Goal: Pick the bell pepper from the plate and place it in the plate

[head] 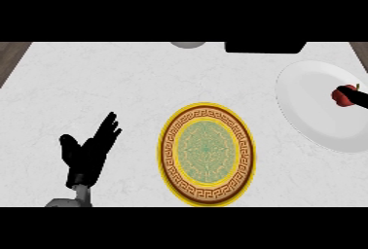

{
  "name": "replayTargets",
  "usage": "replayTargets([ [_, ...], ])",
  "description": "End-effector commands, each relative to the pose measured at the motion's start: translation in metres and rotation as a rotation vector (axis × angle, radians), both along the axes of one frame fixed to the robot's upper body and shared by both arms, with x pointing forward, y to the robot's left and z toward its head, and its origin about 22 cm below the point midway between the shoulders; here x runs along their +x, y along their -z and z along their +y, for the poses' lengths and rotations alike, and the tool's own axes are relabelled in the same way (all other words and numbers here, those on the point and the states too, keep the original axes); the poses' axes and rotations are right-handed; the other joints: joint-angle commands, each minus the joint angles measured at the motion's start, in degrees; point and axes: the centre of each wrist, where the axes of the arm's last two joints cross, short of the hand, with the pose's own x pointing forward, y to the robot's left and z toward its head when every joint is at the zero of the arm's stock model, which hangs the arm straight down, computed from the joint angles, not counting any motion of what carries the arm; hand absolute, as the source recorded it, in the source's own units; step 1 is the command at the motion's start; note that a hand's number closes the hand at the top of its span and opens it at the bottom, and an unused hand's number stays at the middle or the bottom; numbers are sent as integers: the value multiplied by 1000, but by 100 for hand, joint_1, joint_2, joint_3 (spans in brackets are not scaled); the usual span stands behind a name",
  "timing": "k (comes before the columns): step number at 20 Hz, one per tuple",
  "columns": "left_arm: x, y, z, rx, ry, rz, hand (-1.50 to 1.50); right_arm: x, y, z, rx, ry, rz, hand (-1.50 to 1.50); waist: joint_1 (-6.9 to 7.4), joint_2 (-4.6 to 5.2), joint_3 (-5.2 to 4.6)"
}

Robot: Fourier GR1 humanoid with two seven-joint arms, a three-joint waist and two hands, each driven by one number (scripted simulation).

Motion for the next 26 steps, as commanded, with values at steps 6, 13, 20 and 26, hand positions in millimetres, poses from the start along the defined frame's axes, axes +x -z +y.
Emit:
replayTargets([
  [6, -13, 9, 0, 1, -31, 72, 0, -50, 16, -46, 149, -173, -86, -150, -178, -43, -52],
  [13, -4, 16, 6, 2, -52, 88, 0, -104, 47, -55, 174, -308, -30, -150, -289, -69, -66],
  [20, -20, 25, 9, 5, -45, 101, 0, -144, 46, -53, 95, -324, 66, -150, -280, -72, -70],
  [26, -2, 6, 13, 6, -39, 100, 0, -180, 52, -21, 74, -327, 83, -150, -266, -59, -65],
])
